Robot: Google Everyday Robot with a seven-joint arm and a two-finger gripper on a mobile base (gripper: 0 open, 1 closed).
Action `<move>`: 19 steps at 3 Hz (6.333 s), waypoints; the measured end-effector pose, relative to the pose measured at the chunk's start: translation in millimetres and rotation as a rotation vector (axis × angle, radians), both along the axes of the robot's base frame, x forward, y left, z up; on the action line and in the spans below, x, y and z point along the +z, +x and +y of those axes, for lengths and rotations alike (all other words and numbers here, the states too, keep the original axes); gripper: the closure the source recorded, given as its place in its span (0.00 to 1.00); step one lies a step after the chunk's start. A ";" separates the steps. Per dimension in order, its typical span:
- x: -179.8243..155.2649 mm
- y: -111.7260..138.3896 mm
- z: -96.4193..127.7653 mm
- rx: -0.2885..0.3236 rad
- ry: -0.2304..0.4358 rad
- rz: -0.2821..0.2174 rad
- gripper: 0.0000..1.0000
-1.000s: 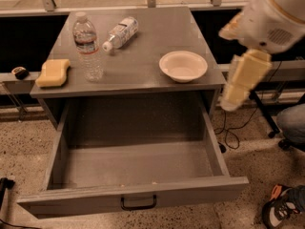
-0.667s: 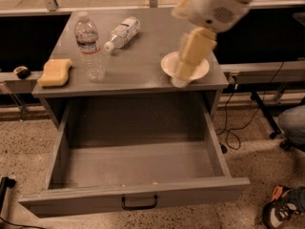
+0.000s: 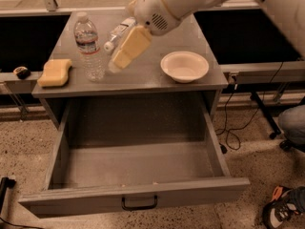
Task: Place water bottle into top drawer
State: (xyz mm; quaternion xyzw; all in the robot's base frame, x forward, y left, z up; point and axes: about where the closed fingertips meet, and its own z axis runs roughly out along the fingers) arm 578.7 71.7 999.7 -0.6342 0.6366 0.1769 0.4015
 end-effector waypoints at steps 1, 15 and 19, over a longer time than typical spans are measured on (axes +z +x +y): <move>-1.5 16.1 14.9 0.049 0.102 -0.047 0.00; -39.1 -105.6 54.8 0.247 0.669 -0.066 1.00; -227.0 -83.3 31.7 0.186 0.522 0.203 1.00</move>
Offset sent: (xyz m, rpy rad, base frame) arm 0.0126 0.0121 -0.0031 0.0854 -0.0177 0.0257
